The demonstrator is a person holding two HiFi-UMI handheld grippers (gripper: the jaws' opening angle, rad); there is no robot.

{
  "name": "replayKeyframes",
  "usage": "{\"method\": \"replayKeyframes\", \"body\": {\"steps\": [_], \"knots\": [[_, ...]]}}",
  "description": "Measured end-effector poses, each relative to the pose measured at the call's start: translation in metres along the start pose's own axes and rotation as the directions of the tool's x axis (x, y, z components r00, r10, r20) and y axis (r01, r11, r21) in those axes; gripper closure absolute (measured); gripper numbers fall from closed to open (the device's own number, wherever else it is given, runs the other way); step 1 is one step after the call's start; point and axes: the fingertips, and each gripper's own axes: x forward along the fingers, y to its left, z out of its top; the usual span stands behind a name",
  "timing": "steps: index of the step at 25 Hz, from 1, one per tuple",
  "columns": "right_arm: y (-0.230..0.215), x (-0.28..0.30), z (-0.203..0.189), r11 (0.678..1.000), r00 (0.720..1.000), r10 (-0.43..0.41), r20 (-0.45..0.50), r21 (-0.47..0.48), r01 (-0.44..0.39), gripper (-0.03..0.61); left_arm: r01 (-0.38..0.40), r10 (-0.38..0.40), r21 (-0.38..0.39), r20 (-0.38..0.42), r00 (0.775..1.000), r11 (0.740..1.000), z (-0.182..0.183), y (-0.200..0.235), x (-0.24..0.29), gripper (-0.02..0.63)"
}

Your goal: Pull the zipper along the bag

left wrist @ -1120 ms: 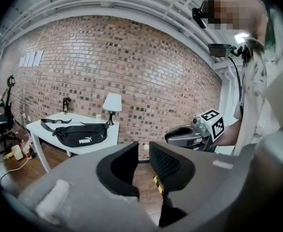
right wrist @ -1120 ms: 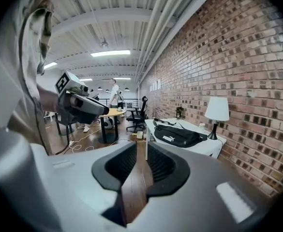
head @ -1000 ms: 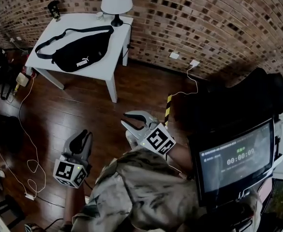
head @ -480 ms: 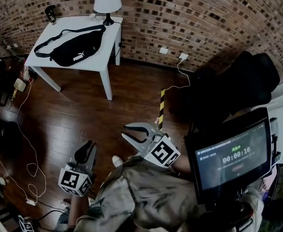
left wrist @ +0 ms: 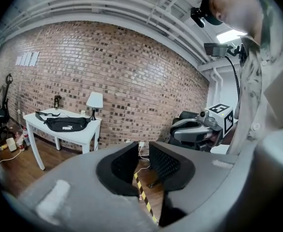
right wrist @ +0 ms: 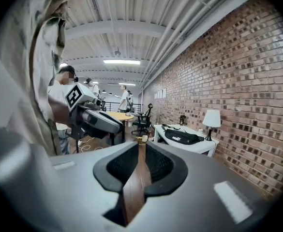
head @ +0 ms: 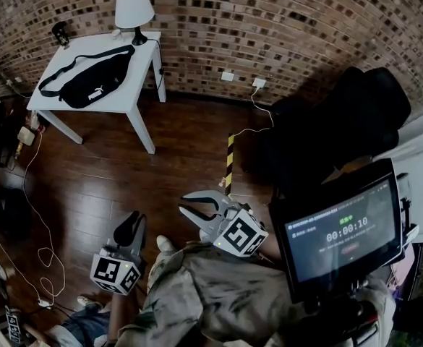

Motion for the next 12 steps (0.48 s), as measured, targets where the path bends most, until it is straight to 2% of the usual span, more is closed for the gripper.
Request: {"method": "replayKeyframes", "body": {"steps": [6, 12], "knots": [[-0.002, -0.031, -0.017, 0.999, 0.999, 0.039, 0.0, -0.009, -0.039, 0.528, -0.034, 0.034, -0.013, 0.005, 0.999, 0.999, -0.01, -0.038, 0.011, 0.54], [-0.003, -0.044, -0.022, 0.998, 0.998, 0.064, 0.004, -0.018, -0.064, 0.529, -0.087, 0.087, -0.014, -0.005, 0.996, 0.996, -0.016, -0.049, 0.004, 0.54]]}}
